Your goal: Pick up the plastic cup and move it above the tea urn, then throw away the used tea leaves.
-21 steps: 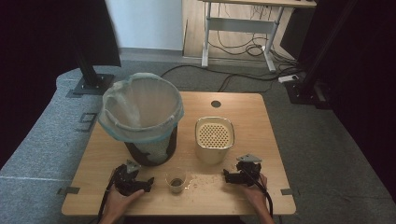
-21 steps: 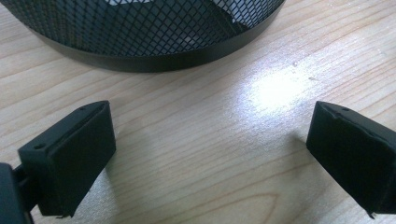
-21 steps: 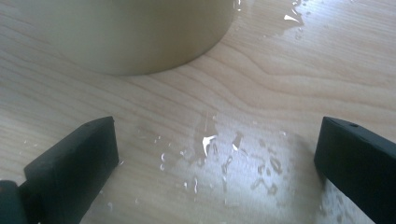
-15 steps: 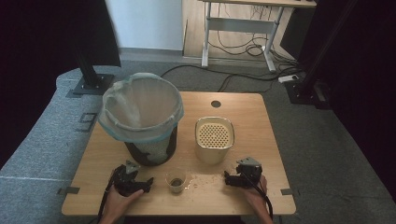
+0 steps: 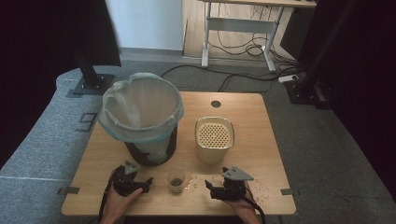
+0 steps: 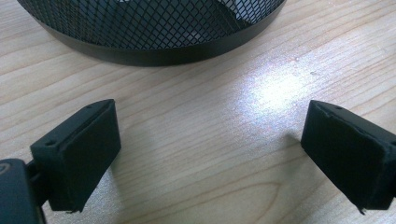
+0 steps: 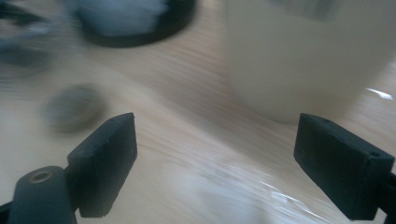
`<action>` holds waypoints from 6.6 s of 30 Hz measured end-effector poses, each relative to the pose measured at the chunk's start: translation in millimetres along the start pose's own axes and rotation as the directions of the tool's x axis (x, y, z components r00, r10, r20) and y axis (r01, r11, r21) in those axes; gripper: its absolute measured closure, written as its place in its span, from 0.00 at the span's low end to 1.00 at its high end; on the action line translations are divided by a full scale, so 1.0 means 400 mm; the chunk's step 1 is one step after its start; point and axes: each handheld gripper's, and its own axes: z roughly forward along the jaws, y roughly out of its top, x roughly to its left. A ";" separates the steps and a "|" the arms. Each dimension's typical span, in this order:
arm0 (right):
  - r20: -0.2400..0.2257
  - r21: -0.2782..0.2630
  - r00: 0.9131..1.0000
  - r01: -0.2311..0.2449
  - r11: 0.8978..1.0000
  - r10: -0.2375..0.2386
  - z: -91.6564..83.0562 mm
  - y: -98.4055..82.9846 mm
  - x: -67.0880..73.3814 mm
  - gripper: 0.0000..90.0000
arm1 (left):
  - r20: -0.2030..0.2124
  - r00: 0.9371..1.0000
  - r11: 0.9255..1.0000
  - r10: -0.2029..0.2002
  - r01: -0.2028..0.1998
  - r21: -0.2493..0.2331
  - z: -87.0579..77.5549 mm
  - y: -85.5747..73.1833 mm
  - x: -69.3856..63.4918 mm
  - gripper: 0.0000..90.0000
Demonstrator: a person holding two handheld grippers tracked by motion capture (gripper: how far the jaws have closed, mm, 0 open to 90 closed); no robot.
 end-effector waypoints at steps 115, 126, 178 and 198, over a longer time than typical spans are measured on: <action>0.222 -0.249 0.975 0.074 0.966 -0.017 -0.094 0.395 -0.176 0.43 | 0.001 1.000 1.000 0.003 -0.003 0.002 0.000 0.000 0.000 0.05; 0.324 -0.162 0.934 0.214 0.963 -0.153 -0.086 0.434 -0.173 0.43 | 0.001 1.000 1.000 0.000 0.000 0.000 0.000 0.000 0.000 0.05; 0.222 0.699 -0.210 0.715 0.005 -0.952 0.135 0.403 -0.086 0.43 | 0.001 1.000 1.000 0.000 0.000 0.001 0.000 0.000 0.000 0.05; -0.071 0.756 -0.599 0.490 -0.435 -0.798 0.171 0.382 -0.056 0.44 | 0.002 1.000 1.000 0.000 0.000 0.000 0.000 0.000 0.000 0.05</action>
